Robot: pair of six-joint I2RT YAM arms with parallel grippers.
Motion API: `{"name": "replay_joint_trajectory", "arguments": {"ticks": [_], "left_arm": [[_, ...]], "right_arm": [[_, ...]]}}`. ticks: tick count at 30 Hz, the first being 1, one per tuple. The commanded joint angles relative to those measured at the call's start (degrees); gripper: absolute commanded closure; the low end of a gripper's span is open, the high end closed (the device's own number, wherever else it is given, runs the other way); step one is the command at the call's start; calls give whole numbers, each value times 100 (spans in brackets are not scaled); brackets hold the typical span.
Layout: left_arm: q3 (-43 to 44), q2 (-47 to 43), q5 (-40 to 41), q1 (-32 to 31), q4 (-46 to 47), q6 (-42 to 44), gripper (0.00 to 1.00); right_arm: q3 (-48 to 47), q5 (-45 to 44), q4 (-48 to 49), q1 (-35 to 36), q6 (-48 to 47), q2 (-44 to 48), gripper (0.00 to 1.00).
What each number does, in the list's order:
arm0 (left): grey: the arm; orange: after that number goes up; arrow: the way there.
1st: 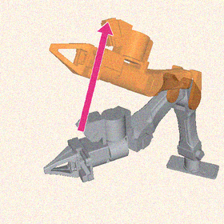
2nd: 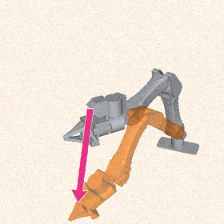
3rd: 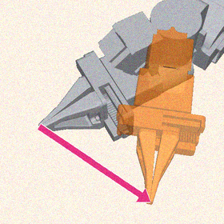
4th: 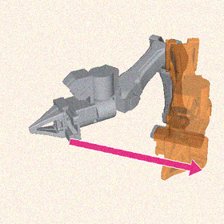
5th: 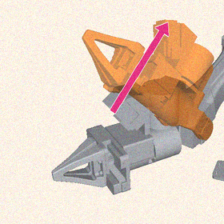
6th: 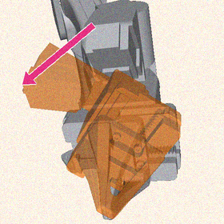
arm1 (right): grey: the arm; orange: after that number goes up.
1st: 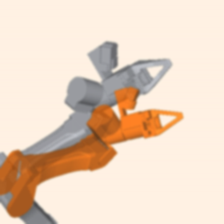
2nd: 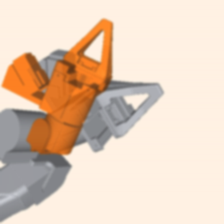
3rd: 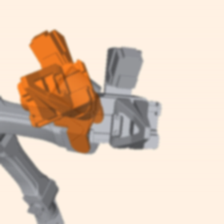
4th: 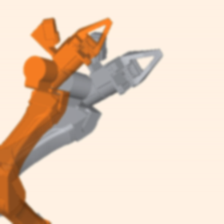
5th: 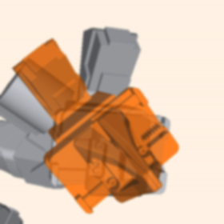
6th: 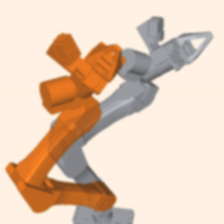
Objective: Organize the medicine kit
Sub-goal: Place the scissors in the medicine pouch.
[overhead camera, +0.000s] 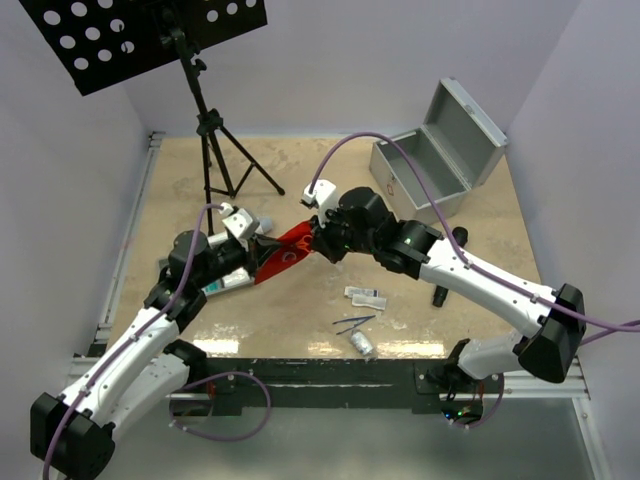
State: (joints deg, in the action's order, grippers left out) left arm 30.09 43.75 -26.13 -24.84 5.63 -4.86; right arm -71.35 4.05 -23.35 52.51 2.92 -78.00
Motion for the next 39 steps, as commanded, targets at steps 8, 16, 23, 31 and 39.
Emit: {"name": "replay_joint_trajectory", "arguments": {"ticks": [8, 16, 23, 31, 39], "left_arm": [[-20, -129, -164, -47, 500, 187, 100], [-90, -199, -725, -56, 798, 21, 100], [-196, -279, -1105, -91, 1002, -94, 100], [-152, -244, -894, -91, 897, -85, 100], [-12, -60, -447, -91, 616, -59, 100]], "right_arm": [[-169, 508, -275, 31, -81, 179, 100], [-142, 667, -231, 22, -55, -13, 100], [-344, -113, -170, 31, 165, -339, 100], [-397, -704, -55, 31, 473, -155, 68], [-572, -792, -125, 22, 596, 311, 57]]}}
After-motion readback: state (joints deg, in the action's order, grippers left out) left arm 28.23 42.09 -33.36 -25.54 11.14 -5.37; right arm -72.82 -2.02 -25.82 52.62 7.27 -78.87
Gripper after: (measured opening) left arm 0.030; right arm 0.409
